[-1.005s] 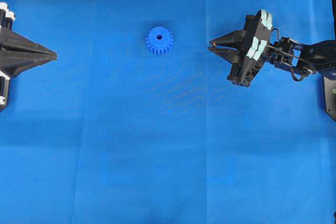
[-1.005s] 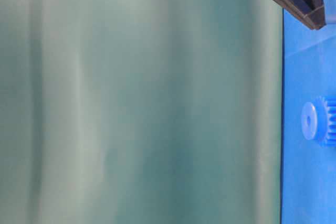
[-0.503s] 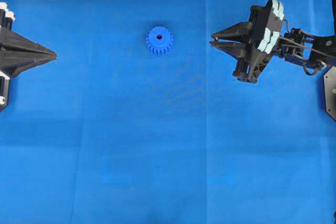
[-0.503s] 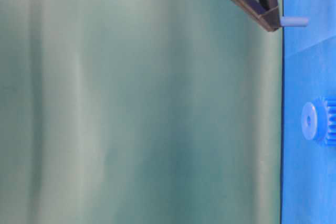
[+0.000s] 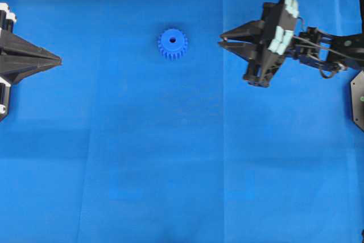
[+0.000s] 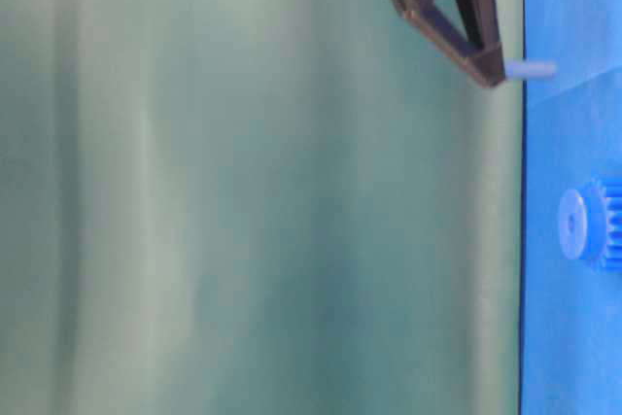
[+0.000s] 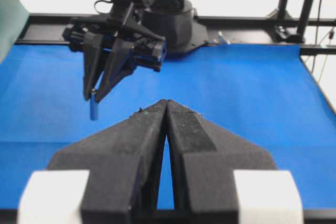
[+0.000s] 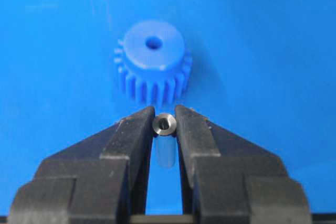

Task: Insert the shaft placed at a random location into the center hole of the small gear at another random location.
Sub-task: 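Lift the shaft with the right gripper, then carry the shaft left and position it above the blue gear's center hole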

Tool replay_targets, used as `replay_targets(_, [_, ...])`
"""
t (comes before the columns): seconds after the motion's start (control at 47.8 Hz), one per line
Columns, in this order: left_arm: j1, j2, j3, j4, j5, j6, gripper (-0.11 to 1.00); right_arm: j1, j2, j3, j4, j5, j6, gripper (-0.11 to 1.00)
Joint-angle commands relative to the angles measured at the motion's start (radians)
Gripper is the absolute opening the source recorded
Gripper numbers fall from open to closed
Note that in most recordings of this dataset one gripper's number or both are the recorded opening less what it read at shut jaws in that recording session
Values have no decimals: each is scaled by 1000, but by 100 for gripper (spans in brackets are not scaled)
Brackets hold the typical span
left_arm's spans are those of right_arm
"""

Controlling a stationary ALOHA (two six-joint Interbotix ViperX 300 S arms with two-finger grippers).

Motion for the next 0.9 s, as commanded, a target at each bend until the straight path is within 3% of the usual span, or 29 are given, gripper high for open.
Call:
replay_targets(0.0, [-2, 5, -9, 2, -5, -2, 0, -2, 25, -71, -2, 0, -3, 3])
replay_targets(0.44, [0, 5, -9, 0, -3, -2, 0, 0, 189, -334, -38, 91, -20, 3])
replay_targets(0.88, [-2, 5, -9, 0, 0, -2, 0, -8, 224, -364, -44, 101, -34, 3])
